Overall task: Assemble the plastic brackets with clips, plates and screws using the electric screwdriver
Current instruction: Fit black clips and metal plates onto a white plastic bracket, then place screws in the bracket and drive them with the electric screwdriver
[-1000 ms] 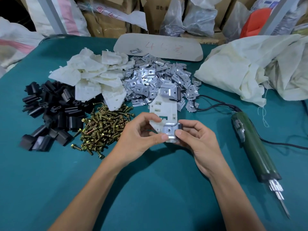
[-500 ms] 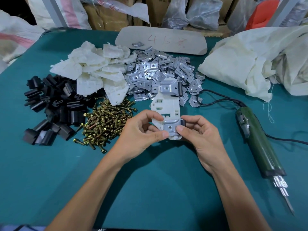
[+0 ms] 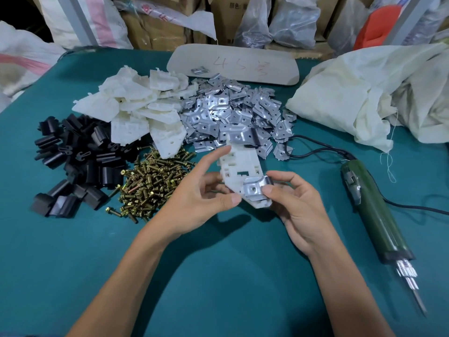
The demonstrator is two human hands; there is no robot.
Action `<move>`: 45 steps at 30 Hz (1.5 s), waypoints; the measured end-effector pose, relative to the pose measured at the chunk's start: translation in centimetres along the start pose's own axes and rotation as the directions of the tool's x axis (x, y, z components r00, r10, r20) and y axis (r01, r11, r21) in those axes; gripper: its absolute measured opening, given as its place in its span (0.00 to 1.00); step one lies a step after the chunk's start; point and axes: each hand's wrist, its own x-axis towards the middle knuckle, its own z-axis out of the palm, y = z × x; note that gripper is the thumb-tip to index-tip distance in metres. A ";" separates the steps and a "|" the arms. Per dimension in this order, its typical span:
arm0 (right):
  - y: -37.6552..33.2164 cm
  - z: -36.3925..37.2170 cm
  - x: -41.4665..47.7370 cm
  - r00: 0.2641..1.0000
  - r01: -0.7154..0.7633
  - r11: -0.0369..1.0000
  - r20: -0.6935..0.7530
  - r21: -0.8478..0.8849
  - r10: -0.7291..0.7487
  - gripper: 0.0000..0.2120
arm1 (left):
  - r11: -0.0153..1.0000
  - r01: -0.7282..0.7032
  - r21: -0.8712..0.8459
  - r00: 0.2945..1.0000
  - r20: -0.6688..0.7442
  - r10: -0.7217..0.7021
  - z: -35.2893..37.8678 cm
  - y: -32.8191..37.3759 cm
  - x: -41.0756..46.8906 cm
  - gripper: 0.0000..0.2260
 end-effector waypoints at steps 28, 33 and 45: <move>0.5 0.0 0.6 0.937 0.247 0.790 -0.070 -0.562 -0.343 0.07 | 0.536 0.000 0.844 0.994 -0.060 0.095 -2.0 1.4 1.4 0.11; -0.5 5.5 1.2 0.870 0.477 0.484 0.318 -0.733 -0.375 0.04 | 0.452 0.190 0.871 0.946 -0.286 0.153 -8.3 1.7 -0.7 0.07; 1.7 14.0 6.7 0.859 0.512 0.029 0.512 -0.858 -0.018 0.08 | 0.376 0.261 0.889 0.947 -0.312 0.080 -10.5 0.7 -0.4 0.08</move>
